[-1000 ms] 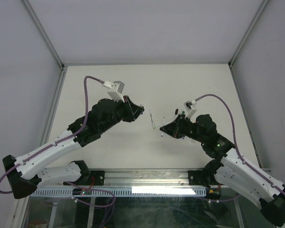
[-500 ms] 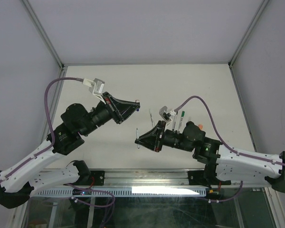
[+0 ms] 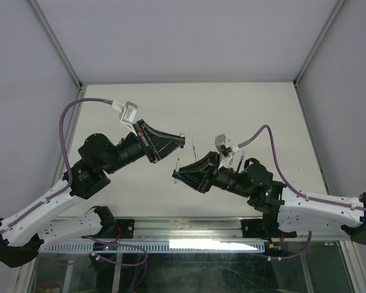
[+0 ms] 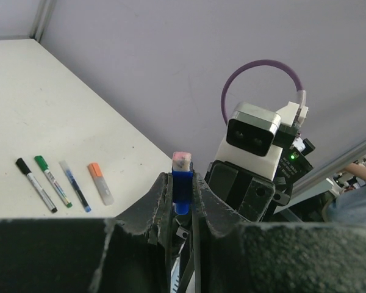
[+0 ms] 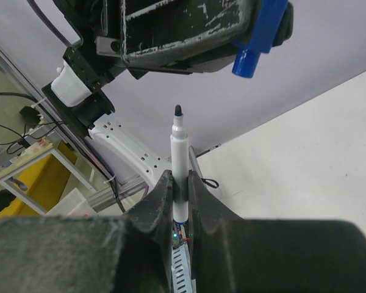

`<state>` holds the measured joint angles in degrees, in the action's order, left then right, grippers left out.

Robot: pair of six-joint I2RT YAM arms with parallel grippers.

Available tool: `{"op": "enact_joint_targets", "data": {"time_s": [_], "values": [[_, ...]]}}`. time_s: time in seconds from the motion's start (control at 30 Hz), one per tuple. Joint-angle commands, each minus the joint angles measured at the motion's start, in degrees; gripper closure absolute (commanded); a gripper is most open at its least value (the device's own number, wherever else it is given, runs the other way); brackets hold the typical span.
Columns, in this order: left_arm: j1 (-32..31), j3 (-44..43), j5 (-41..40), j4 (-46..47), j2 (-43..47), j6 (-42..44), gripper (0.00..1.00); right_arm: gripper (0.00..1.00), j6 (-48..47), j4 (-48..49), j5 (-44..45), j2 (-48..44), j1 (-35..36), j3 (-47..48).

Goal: Insert the pens into the pen caps
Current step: Insert the pen cap onto the pen.

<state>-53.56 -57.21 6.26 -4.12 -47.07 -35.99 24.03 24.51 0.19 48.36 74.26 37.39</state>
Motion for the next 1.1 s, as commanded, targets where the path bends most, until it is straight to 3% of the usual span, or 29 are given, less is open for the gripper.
{"op": "enact_joint_targets", "data": {"time_s": [0.0,1.07], "values": [[0.13,-0.05,3.82,4.83,-0.19,-0.75,1.00,1.00,-1.62,5.41,2.07,-1.05,0.36,1.20],[0.12,0.71,6.41,7.36,-0.27,-1.89,1.00,1.00,1.76,1.21,7.32,-2.89,0.45,0.00]]}}
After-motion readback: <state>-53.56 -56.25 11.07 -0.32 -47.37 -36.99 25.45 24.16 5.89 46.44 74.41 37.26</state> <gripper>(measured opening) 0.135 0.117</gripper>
